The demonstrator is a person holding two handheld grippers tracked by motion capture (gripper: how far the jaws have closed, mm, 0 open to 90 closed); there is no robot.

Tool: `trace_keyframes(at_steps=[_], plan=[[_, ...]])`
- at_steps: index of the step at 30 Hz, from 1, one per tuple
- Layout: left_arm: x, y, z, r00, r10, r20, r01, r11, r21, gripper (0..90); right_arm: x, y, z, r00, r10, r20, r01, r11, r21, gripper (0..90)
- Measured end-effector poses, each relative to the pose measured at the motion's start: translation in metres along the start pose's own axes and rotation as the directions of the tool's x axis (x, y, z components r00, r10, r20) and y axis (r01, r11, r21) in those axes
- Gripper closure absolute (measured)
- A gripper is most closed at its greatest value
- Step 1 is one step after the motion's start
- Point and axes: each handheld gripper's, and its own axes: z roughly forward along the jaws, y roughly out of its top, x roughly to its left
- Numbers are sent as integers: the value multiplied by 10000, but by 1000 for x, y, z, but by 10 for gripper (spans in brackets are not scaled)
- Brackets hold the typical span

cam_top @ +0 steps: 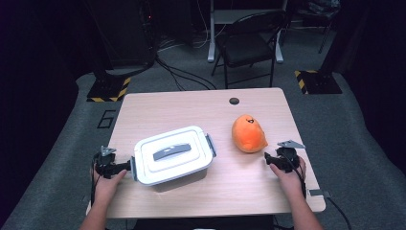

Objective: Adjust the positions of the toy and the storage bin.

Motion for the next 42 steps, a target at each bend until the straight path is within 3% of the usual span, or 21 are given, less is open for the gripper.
trace_keyframes(at_steps=[12, 24, 42], plan=[[0, 0, 0, 10000, 3, -2, -3, 10000, 1, 115, 10, 10, -14, 9990, -252, -360, 241, 9992, -329, 355], [0, 0, 0, 10000, 23, -15, -23, 10000, 4, 114, 14, 27, -28, 9964, -40, -847, -10, 9983, -590, 347], [0, 0, 0, 10000, 28, -20, -28, 10000, 6, 114, 18, 63, -18, 9886, 246, -1485, -360, 9966, -746, 323]])
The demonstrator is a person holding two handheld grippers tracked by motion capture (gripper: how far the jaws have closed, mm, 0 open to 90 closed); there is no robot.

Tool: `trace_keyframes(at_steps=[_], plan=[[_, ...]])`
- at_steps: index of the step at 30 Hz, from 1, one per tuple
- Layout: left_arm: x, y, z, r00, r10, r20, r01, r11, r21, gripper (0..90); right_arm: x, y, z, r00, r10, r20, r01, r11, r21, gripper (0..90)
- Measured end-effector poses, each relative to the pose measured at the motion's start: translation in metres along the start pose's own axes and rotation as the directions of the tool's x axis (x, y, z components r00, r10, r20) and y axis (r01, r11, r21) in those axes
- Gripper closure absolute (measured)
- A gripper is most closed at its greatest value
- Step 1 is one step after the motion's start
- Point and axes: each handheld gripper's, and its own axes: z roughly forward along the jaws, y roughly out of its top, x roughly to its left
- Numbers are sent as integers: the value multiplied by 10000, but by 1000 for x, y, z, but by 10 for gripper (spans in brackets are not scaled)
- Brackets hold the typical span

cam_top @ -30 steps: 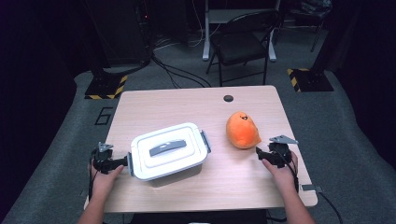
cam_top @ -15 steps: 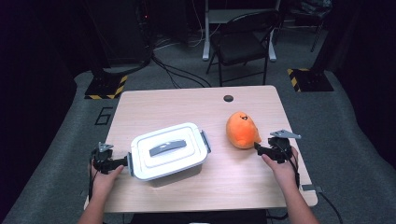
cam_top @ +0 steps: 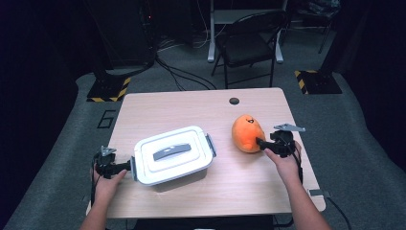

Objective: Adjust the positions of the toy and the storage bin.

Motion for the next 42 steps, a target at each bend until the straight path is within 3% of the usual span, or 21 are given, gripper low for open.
trace_keyframes(at_steps=[8, 16, 23, 29, 38, 42], plan=[[0, 0, 0, 10000, -1, -3, 1, 10000, -2, 114, 1, 10, 9, 10000, -16, -39, 17, 9999, 147, 316], [0, 0, 0, 10000, 1, -10, -1, 10000, -2, 114, 5, 8, 23, 9995, -49, -307, 67, 9983, 580, 246], [0, 0, 0, 10000, -1, -1, 1, 10000, -1, 114, 12, 3, 32, 9982, 93, -601, -65, 9989, 464, 240], [0, 0, 0, 10000, -3, 0, 3, 10000, -2, 114, 16, 0, 34, 9985, 295, -454, -295, 9996, 14, 375], [0, 0, 0, 10000, -13, 6, 13, 10000, 2, 114, 29, 1, 29, 9996, 279, -38, -280, 9995, -165, 598], [0, 0, 0, 10000, -17, 13, 17, 10000, 1, 115, 32, 5, 28, 9994, 248, -229, -253, 9995, -191, 661]])
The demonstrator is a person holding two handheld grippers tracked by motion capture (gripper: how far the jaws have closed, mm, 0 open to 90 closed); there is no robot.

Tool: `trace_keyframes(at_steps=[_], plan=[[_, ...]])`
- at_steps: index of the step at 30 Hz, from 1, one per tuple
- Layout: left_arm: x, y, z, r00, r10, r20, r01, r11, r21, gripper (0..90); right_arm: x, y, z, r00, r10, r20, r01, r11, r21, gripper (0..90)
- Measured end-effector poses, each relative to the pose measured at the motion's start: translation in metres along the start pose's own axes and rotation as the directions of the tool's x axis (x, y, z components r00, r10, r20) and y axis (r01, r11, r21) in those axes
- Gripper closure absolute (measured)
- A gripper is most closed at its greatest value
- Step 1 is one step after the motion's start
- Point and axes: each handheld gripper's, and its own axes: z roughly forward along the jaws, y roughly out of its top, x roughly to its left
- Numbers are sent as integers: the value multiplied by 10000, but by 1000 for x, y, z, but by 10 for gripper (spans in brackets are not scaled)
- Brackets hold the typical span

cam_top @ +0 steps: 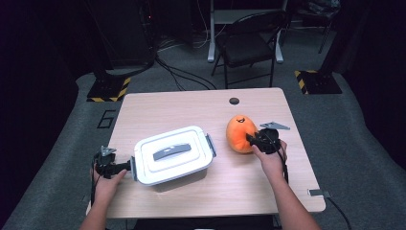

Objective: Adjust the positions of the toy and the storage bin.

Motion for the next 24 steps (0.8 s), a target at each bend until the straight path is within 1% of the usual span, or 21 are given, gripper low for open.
trace_keyframes(at_steps=[3, 4, 5, 6, 7, 10, 12, 15, 17, 19, 24], plan=[[0, 0, 0, 10000, -1, 1, 1, 10000, 4, 115, 0, 3, -1, 9999, 90, -53, -89, 10000, 34, 685], [0, 0, 0, 10000, -1, 1, 1, 10000, 2, 115, 0, 5, -2, 9998, 185, -54, -185, 9998, 5, 706], [0, 0, 0, 10000, -1, 1, 1, 10000, 2, 115, 0, 5, -2, 9998, 185, -54, -185, 9998, 5, 706], [0, 0, 0, 10000, -1, 1, 1, 10000, 3, 115, -1, 6, -2, 9996, 287, -82, -288, 9996, -13, 714], [0, 0, 0, 10000, -3, 0, 3, 10000, 2, 115, -3, 7, -4, 9989, 441, -143, -443, 9990, -112, 727], [0, 0, 0, 10000, -2, 1, 2, 10000, -1, 115, -3, 9, -7, 9989, 467, -99, -470, 9986, -260, 735], [0, 0, 0, 10000, -1, 1, 1, 10000, 4, 115, -4, 11, -12, 9990, 452, 68, -449, 9981, -426, 753], [0, 0, 0, 10000, 5, -16, -5, 10000, 3, 114, -6, 13, -15, 9989, 450, 132, -443, 9977, -513, 763], [0, 0, 0, 10000, 3, 1, -3, 10000, 2, 115, -11, 13, -19, 9981, 543, 295, -524, 9968, -599, 777], [0, 0, 0, 10000, 13, -23, -13, 10000, -2, 114, -14, 13, -21, 9978, 585, 319, -565, 9965, -619, 787], [0, 0, 0, 10000, 23, -27, -23, 10000, 1, 114, -19, 13, -29, 9952, 473, 852, -402, 9957, -834, 801]])
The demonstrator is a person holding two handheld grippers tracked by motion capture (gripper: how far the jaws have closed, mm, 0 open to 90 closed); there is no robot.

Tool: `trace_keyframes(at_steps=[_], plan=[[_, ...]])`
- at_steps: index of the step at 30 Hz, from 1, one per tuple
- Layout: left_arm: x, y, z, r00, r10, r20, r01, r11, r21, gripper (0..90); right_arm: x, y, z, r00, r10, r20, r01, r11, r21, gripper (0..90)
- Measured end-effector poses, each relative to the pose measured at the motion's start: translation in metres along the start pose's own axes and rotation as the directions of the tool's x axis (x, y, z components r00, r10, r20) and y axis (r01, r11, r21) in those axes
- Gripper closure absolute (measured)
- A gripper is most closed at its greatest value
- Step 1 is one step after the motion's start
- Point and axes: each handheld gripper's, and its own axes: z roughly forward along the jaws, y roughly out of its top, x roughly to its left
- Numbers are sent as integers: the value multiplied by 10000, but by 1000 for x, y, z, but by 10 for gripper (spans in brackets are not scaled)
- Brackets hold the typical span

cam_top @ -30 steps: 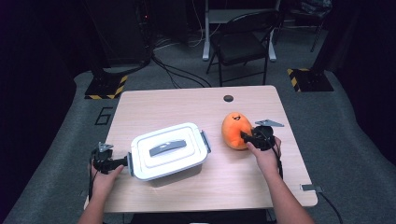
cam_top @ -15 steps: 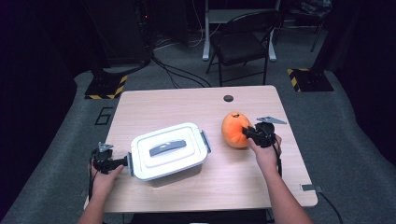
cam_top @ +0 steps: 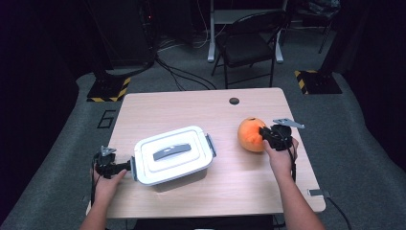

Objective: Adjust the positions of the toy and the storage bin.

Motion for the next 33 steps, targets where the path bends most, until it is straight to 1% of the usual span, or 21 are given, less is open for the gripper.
trace_keyframes(at_steps=[2, 8, 9, 12, 13, 16, 17, 19, 21, 23, 26, 29, 30, 33], plan=[[0, 0, 0, 10000, -2, 10, 2, 10000, 0, 114, -3, 0, -2, 9999, 35, 155, -35, 10000, -7, 803], [0, 0, 0, 10000, 1, -2, -1, 10000, 1, 114, -9, -2, -8, 9993, 7, 379, -4, 10000, -74, 804], [0, 0, 0, 10000, 1, -1, -1, 10000, 1, 114, -10, -3, -10, 9992, -82, 399, 85, 9999, -70, 801], [0, 0, 0, 10000, 1, -2, -1, 10000, 1, 114, -10, -5, -12, 9994, -75, 335, 76, 10000, -50, 787], [0, 0, 0, 10000, 3, -4, -3, 10000, 2, 114, -10, -7, -13, 9994, -104, 318, 104, 9999, -9, 733], [0, 0, 0, 10000, 4, -4, -4, 10000, 2, 113, -11, -10, -15, 9997, -51, 224, 50, 10000, 78, 670], [0, 0, 0, 10000, 4, -4, -4, 10000, 2, 114, -11, -10, -15, 9997, -51, 224, 50, 10000, 78, 670], [0, 0, 0, 10000, 1, -4, -1, 10000, 0, 114, -12, -13, -18, 9996, -59, 260, 55, 9998, 164, 605], [0, 0, 0, 10000, 4, -4, -4, 10000, 0, 114, -12, -15, -19, 9996, -66, 260, 60, 9998, 198, 571], [0, 0, 0, 10000, 5, -4, -5, 10000, 1, 114, -12, -16, -20, 9997, -51, 238, 45, 9997, 225, 560], [0, 0, 0, 10000, 5, -5, -5, 10000, 2, 114, -14, -20, -21, 9993, -170, 340, 164, 9997, 183, 529], [0, 0, 0, 10000, 3, -4, -3, 10000, 2, 114, -15, -21, -23, 9994, -125, 336, 119, 9998, 158, 506], [0, 0, 0, 10000, 6, -4, -6, 10000, 4, 114, -15, -22, -24, 9995, -51, 325, 46, 9999, 148, 502], [0, 0, 0, 10000, 6, -5, -6, 10000, 1, 114, -16, -22, -25, 9994, -103, 342, 98, 9998, 153, 499]])
